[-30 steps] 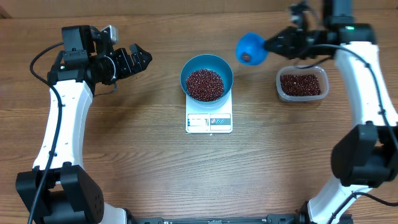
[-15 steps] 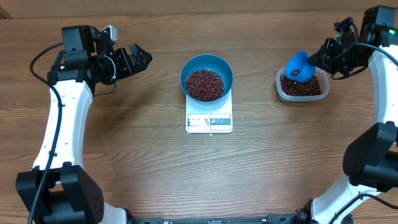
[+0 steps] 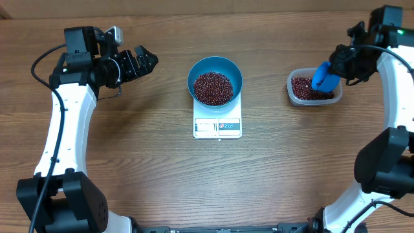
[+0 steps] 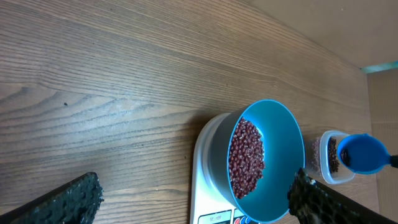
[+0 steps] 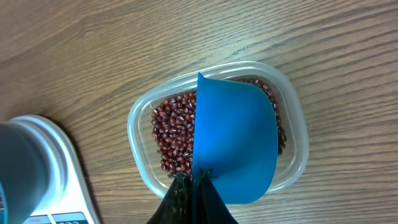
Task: Scoop item into bowl and weigh 150g on scale
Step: 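Dip the scoop into the beans to refill it, right gripper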
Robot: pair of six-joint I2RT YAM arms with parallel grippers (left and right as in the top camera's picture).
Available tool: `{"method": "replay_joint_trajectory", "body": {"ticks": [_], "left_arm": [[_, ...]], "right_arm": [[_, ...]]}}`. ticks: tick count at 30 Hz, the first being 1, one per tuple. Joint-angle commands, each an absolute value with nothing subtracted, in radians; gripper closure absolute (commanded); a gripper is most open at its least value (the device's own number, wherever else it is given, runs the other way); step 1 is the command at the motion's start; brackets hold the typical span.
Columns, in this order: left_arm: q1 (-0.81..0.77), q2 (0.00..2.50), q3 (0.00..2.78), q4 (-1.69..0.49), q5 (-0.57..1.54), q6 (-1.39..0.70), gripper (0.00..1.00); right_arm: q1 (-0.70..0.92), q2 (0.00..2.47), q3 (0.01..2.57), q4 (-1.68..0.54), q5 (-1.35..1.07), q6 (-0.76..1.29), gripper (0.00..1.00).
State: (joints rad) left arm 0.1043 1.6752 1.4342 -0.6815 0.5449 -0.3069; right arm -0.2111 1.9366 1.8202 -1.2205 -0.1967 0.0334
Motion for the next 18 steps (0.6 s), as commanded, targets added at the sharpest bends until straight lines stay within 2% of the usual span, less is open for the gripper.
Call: {"method": "replay_joint_trajectory", "body": {"ticks": [1, 18], "left_arm": [[0.091, 1.655, 1.456, -0.68, 0.539, -0.295, 0.01], [0.091, 1.655, 1.456, -0.68, 0.539, -0.295, 0.0]], "right_arm": [[-0.177, 1.908, 1.845, -1.218, -0.101, 0.03, 0.96], [0.014, 1.908, 1.845, -1.217, 0.281, 0.031, 0.96]]}}
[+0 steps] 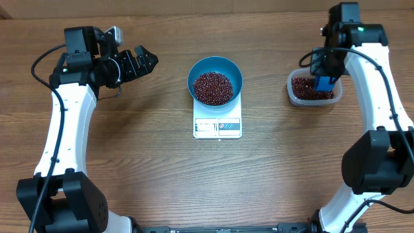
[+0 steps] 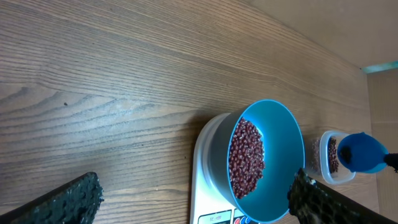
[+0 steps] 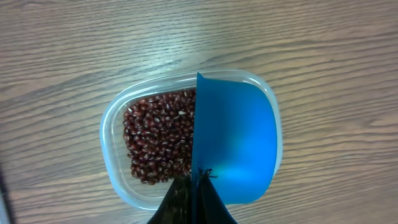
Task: Scoop item into bowl and weigh 150g on scale
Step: 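Dip the scoop into the beans to refill it, right gripper, then lift the scoop and carry it over the teal bowl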
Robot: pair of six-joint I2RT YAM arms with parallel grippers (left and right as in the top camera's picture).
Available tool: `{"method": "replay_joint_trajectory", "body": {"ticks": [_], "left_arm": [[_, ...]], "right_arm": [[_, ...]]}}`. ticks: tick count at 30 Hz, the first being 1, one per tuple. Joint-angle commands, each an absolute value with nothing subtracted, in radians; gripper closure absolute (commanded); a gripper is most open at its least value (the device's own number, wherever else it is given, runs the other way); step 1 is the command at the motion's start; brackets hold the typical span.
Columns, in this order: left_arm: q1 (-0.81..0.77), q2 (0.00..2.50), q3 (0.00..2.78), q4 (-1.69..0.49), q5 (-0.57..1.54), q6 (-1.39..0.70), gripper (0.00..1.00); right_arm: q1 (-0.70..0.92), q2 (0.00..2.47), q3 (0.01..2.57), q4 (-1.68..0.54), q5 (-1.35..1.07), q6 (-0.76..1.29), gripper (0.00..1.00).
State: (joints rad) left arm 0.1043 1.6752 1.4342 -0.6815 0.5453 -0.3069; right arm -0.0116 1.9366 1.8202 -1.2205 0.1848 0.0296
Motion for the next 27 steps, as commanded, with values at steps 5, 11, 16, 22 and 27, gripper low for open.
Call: {"method": "replay_joint_trajectory", "body": {"ticks": [5, 11, 16, 22, 27], "left_arm": [[0.091, 1.655, 1.456, -0.68, 0.539, -0.295, 0.0], [0.091, 1.655, 1.456, -0.68, 0.539, -0.295, 0.01], [0.091, 1.655, 1.456, -0.68, 0.539, -0.295, 0.0], [0.091, 1.655, 1.456, -0.68, 0.539, -0.295, 0.01], [0.091, 1.655, 1.456, -0.68, 0.539, -0.295, 0.0]], "right_arm": [[0.068, 1.908, 1.845, -1.213, 0.366, 0.031, 0.96], [0.112, 1.908, 1.845, -1.196, 0.465, 0.031, 0.96], [0.117, 1.908, 1.845, -1.188, 0.486, 0.038, 0.96], [0.117, 1.911, 1.845, -1.187, 0.486, 0.038, 0.96], [0.117, 1.916, 1.845, -1.175, 0.385, 0.038, 0.96]]}}
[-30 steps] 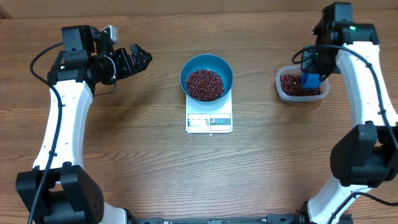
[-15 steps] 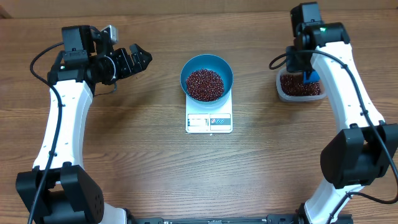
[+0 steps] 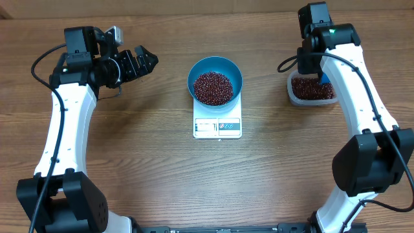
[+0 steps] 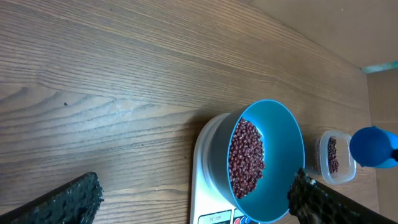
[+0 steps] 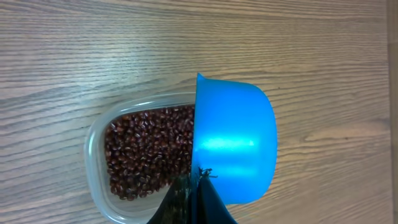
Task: Scoop item into bowl and weigh 150g on scale
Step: 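Lift the scoop and carry it over the teal bowl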
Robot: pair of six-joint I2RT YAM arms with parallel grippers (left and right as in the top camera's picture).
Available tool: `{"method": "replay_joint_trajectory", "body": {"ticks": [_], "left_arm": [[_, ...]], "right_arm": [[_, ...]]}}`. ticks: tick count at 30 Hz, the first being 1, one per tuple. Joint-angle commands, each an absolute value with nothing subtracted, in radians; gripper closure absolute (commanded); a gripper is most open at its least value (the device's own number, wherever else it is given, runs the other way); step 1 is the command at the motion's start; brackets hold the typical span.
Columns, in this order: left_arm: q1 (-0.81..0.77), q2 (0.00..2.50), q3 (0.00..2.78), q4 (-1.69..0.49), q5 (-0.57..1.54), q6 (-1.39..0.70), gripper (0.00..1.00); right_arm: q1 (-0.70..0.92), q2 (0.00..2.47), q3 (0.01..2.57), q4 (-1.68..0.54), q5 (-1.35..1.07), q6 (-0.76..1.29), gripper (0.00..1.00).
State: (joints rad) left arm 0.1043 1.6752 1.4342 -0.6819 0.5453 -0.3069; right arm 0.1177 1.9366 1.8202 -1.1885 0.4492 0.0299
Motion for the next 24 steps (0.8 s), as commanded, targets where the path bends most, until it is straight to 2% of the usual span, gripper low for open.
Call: {"method": "replay_joint_trajectory", "body": {"ticks": [1, 7, 15, 24], "left_arm": [[0.091, 1.655, 1.456, -0.68, 0.539, -0.295, 0.01], [0.091, 1.655, 1.456, -0.68, 0.539, -0.295, 0.0], [0.091, 1.655, 1.456, -0.68, 0.539, -0.295, 0.0], [0.091, 1.655, 1.456, -0.68, 0.539, -0.295, 0.0]], "right_arm": [[0.117, 1.916, 1.845, -1.166, 0.321, 0.038, 0.96], [0.117, 1.915, 1.845, -1.082, -0.012, 0.052, 0.96], [0.12, 1.906, 1.98, -1.047, -0.039, 0.084, 0.96], [0.121, 1.909, 2.049, -1.037, -0.258, 0.079, 0.96]]}}
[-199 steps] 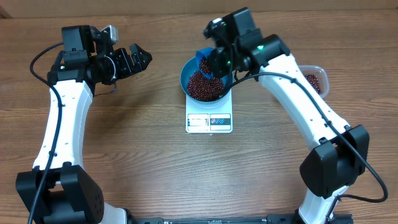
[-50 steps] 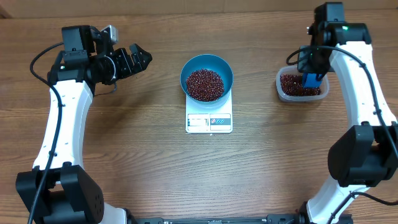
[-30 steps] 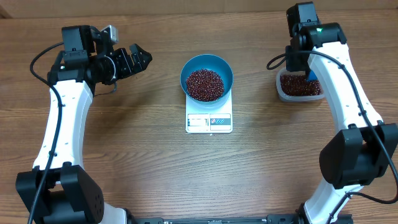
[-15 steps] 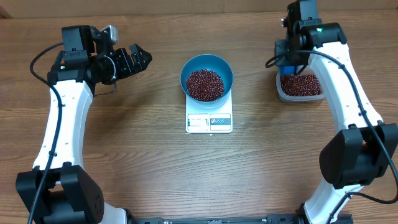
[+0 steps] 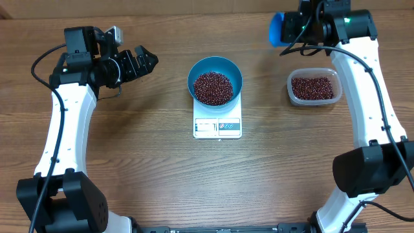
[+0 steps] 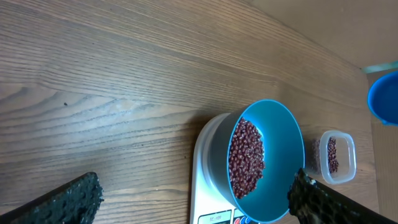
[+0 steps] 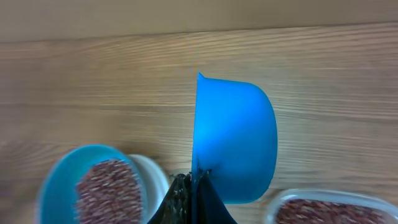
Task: Scoop item into bowl and weigh 150g on scale
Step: 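Lift the scoop and carry it over the teal bowl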
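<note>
A blue bowl (image 5: 215, 79) of red beans sits on the white scale (image 5: 217, 126) at the table's middle. A clear tub (image 5: 314, 88) of red beans lies to its right. My right gripper (image 7: 194, 186) is shut on the blue scoop (image 5: 277, 28), held high at the far edge, up and left of the tub and right of the bowl. The scoop (image 7: 235, 137) shows its outside, so its contents are hidden. My left gripper (image 5: 143, 61) stands open at the far left, nothing between its fingers. The bowl (image 6: 264, 158) and tub (image 6: 333, 155) also show in the left wrist view.
The scale's display (image 5: 207, 127) faces the near side, its digits too small to read. Bare wood table (image 5: 129, 168) surrounds the scale. The table's far edge runs just behind the scoop.
My right gripper has moved with the scoop from over the tub's far left side to a spot higher and further left, clear of the tub. The left arm stayed still.
The scoop was first down in the tub's beans at its right side. Then it stood over the tub, then over the tub's far left side. Now it is clear of the tub, between tub and bowl at the far edge. My left gripper stayed open throughout.
</note>
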Robot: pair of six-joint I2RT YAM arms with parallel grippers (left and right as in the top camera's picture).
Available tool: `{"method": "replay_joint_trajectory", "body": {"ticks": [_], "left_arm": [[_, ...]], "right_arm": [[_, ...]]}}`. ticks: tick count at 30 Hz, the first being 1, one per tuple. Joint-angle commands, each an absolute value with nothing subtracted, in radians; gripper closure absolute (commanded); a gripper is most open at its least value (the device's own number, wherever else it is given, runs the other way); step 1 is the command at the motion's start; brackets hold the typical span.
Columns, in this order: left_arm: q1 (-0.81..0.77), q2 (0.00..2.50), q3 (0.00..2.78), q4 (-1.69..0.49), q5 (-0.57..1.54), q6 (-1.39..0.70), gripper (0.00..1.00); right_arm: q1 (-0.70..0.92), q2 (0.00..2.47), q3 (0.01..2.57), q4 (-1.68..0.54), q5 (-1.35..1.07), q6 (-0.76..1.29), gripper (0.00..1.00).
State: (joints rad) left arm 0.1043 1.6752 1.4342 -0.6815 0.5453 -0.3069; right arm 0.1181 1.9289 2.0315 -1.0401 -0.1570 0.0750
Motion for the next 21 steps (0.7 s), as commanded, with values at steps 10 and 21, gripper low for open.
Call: {"method": "replay_joint_trajectory", "body": {"ticks": [10, 21], "left_arm": [[0.091, 1.655, 1.456, -0.68, 0.539, -0.295, 0.01], [0.091, 1.655, 1.455, -0.68, 0.539, -0.295, 0.0]], "right_arm": [[0.147, 1.913, 2.048, -1.047, -0.38, 0.078, 0.96], [0.296, 1.942, 2.026, -1.045, -0.271, 0.007, 0.96]]}}
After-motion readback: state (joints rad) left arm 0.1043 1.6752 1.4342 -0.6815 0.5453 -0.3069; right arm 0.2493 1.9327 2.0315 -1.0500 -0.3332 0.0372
